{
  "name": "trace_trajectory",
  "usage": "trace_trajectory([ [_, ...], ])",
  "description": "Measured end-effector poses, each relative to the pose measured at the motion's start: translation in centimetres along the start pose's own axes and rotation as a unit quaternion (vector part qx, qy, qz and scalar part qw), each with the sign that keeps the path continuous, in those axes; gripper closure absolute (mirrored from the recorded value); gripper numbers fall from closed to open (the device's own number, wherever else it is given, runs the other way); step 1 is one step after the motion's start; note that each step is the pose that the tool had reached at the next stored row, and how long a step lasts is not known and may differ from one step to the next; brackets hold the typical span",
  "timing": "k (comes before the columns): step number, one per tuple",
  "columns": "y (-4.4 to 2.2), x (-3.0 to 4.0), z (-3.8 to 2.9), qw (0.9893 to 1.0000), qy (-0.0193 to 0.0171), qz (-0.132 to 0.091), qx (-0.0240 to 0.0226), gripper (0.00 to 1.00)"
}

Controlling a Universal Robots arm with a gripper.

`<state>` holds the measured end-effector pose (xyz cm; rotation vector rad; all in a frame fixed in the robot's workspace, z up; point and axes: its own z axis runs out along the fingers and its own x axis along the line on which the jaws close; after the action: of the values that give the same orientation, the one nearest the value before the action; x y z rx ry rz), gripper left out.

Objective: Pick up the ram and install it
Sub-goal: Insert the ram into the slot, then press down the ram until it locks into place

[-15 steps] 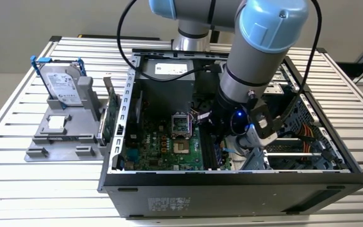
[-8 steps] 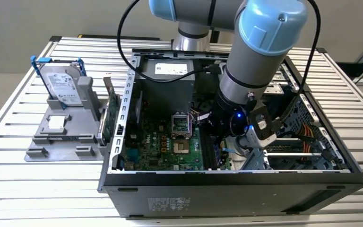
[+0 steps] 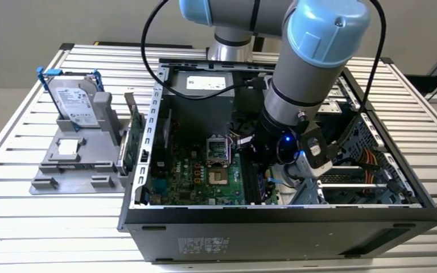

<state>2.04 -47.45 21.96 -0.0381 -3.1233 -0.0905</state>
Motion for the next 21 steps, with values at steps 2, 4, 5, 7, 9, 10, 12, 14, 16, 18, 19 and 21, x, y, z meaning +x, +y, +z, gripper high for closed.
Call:
trace_trajectory([
  [2,-0.01,0.0,-0.01,1.0,0.0,0.0,0.0004,0.0],
  [4,0.0,0.01,-0.36,1.0,0.0004,0.0,0.0005,0.0],
  [5,0.02,0.01,-0.76,1.0,0.0008,0.0,0.0006,0.0],
  [7,0.06,0.03,-1.38,1.0,0.002,0.0,0.0006,0.0],
  [9,0.1,0.04,-2.0,1.0,0.0034,0.0,0.0007,0.0],
  [10,0.11,0.04,-2.27,1.0,0.004,0.0,0.0006,0.0],
  [12,0.12,0.05,-2.55,1.0,0.0044,0.0,0.0006,0.0],
  [14,0.12,0.04,-2.55,1.0,0.0044,0.0,0.0006,1.0],
  [16,0.1,0.04,-2.56,1.0,0.0044,0.0,0.0007,1.0],
  [18,0.09,0.04,-2.57,1.0,0.0045,0.0,0.0007,1.0],
  [19,0.09,0.04,-2.57,1.0,0.0045,0.0,0.0006,1.0],
  [21,0.08,0.04,-2.57,1.0,0.0045,0.0,0.0006,1.0],
])
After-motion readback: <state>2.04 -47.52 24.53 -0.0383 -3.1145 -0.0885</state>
